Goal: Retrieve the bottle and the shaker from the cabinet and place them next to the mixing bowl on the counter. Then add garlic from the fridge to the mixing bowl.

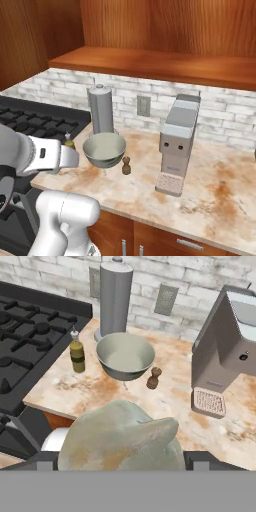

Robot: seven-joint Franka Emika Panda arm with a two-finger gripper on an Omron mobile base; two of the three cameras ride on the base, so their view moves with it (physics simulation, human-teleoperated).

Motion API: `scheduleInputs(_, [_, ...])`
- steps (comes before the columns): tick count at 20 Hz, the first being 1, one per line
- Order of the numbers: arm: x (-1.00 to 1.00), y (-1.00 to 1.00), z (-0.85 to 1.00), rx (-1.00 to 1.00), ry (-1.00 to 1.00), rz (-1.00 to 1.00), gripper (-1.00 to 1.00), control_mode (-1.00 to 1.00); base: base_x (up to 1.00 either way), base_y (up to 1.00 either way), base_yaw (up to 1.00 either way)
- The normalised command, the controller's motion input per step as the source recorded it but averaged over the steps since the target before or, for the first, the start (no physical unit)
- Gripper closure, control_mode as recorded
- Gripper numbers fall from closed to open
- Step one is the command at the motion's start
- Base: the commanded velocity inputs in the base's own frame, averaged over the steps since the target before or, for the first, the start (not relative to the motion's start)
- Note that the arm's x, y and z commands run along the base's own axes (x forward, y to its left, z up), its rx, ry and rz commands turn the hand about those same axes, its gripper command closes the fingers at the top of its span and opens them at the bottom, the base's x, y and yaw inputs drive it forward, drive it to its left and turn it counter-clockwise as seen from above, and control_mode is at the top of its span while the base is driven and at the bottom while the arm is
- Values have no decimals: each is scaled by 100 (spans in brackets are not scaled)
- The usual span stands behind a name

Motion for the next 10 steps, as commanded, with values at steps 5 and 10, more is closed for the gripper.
scheduleInputs(5, [0, 0, 0, 0, 0, 0, 100, 100, 0, 0, 0])
scheduleInputs(10, [4, 3, 0, 0, 0, 0, 100, -100, 0, 0, 0])
